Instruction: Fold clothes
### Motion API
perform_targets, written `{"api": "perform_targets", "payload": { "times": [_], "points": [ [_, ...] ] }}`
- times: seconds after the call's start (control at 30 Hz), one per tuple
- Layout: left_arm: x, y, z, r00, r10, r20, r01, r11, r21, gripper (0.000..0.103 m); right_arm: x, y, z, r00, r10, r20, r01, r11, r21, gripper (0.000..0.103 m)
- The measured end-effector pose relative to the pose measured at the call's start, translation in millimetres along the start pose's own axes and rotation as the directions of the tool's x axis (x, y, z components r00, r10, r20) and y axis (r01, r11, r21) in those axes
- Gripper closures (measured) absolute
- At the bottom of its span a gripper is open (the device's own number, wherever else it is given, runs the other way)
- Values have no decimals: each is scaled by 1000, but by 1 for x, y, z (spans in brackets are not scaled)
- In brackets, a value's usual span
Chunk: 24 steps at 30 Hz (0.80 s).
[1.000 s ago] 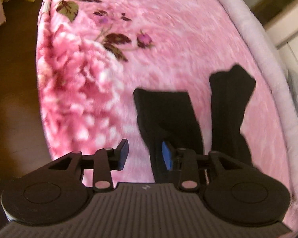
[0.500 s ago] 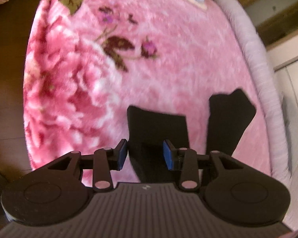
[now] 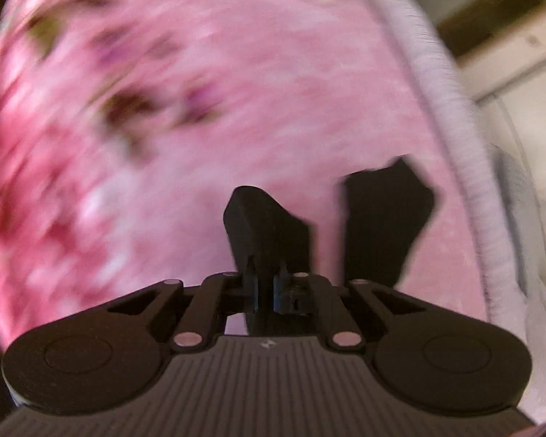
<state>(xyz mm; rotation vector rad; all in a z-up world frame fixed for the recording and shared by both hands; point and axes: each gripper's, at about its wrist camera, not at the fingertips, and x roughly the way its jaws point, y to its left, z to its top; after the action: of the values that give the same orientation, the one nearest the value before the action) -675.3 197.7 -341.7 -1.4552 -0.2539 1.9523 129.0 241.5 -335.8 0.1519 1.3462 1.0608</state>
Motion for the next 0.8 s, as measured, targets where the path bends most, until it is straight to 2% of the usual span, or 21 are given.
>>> {"api": "perform_targets", "payload": {
  "times": [0.03,0.1,0.13,0.2,0.27,0.3,0.37,0.43,0.5,0.57,0.63,0.67,0.73,0.8],
  "points": [
    [-9,-17,11,998,-50,32,49,998,34,100,-3,7,2,1000,13,8,-13,1000,-13,102],
    [-26,-50,33,984,-153,91,143,984,107,100,-13,22,7,998,57,33,-55,998,-38,102],
    [-36,-66,43,972,-206,117,188,971,145,100,-30,34,11,989,130,71,-127,991,-51,102],
    [-74,-84,60,927,-324,189,281,933,224,99,-61,49,17,959,255,126,-246,966,-81,102],
    [-107,-76,68,907,-342,247,280,926,252,99,-89,52,17,944,297,147,-280,952,-122,102],
    [-118,-61,72,911,-326,255,270,935,230,99,-98,47,17,947,288,142,-272,954,-124,102],
    [-122,-29,70,941,-250,226,200,954,223,98,-102,27,5,971,213,107,-203,974,-100,102],
    [-108,2,57,975,-133,179,89,968,233,98,-95,3,-13,994,89,67,-84,993,-78,102],
    [-79,36,42,995,-20,102,-3,976,218,98,-82,-23,-34,998,-53,25,55,997,-57,102],
    [-49,64,28,994,105,29,-109,967,229,96,-65,-49,-54,979,-199,-37,199,980,-14,102],
    [-31,82,17,974,226,-7,-215,933,288,87,-55,-67,-70,943,-327,-64,328,944,19,101],
    [-34,91,17,973,229,-9,-216,930,297,83,-54,-71,-75,925,-375,-67,377,926,29,97],
    [-42,95,25,975,223,3,-214,934,286,77,-55,-60,-75,904,-425,-51,424,905,-13,74],
    [-52,95,36,969,244,40,-246,929,277,79,-59,-39,-75,877,-481,-13,478,874,-91,70]
  ]
}}
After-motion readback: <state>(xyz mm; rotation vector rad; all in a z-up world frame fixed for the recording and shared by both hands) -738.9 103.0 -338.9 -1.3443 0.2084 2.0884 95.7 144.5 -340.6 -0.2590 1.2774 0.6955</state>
